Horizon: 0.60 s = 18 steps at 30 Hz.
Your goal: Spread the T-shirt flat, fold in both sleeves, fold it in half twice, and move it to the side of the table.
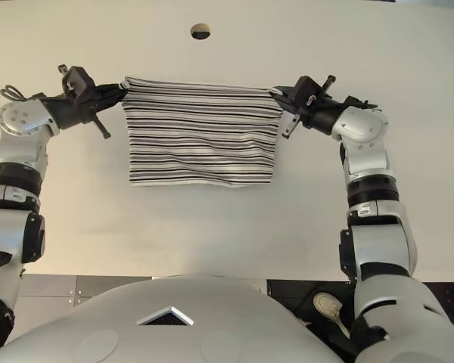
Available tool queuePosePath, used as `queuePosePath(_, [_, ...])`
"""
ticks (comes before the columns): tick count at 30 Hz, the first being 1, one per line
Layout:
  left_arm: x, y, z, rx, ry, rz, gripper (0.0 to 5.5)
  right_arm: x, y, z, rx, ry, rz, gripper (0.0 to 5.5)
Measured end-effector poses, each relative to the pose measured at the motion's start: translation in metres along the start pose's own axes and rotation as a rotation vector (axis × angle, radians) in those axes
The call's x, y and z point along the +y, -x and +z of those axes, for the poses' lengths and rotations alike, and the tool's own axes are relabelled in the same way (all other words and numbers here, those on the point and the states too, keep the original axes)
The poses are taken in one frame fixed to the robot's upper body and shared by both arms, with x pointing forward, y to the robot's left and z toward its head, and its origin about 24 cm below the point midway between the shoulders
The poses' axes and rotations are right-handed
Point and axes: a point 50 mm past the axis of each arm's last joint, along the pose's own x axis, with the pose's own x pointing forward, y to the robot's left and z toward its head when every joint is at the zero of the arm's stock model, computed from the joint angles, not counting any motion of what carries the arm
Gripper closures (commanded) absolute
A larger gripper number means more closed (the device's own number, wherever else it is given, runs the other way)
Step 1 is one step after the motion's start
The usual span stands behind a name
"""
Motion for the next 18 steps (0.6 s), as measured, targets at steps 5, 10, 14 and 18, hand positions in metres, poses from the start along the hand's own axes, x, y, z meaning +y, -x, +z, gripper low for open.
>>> queuePosePath(5, [-0.001, -0.007, -0.013, 0.058, 0.092, 0.078, 4.67, -0.008, -0.018, 0.000, 0.016, -0.053, -0.081, 4.50])
queuePosePath(10, [0.010, -0.003, -0.022, 0.148, 0.158, 0.232, 4.44, -0.016, -0.023, -0.007, 0.099, -0.094, -0.224, 4.44])
queuePosePath(14, [0.018, 0.001, -0.025, 0.176, 0.197, 0.336, 4.44, -0.018, -0.023, -0.010, 0.129, -0.098, -0.275, 4.44])
queuePosePath(18, [0.021, 0.002, -0.019, 0.127, 0.198, 0.333, 4.44, -0.017, -0.024, -0.008, 0.112, -0.073, -0.271, 4.44])
